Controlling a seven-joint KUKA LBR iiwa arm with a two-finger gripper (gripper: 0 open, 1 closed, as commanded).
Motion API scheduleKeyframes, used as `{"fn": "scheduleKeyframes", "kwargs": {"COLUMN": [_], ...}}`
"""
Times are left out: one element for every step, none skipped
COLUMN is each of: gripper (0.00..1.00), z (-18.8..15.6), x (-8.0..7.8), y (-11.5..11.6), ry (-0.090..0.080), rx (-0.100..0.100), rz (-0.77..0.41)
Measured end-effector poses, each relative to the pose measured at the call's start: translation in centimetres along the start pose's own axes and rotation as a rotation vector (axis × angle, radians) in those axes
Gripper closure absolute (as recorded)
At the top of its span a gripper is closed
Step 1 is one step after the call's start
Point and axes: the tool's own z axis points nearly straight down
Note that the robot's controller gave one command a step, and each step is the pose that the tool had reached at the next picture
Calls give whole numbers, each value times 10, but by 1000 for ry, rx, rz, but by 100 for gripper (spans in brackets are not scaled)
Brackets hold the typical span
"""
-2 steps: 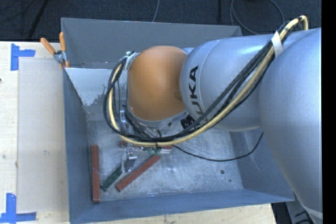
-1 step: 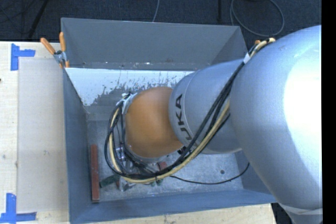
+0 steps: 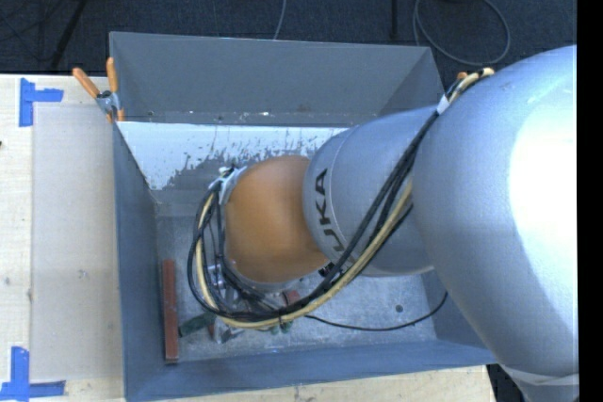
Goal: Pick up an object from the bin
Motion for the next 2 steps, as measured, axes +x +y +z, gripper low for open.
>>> {"fn": "scheduleKeyframes", "kwargs": {"gripper": [100,0], "z": [-116,-116], "x": [-14,-14], "y": [8,8], "ry": [-4,-3], "rx": [0,0], "rz": [-40,-39]}}
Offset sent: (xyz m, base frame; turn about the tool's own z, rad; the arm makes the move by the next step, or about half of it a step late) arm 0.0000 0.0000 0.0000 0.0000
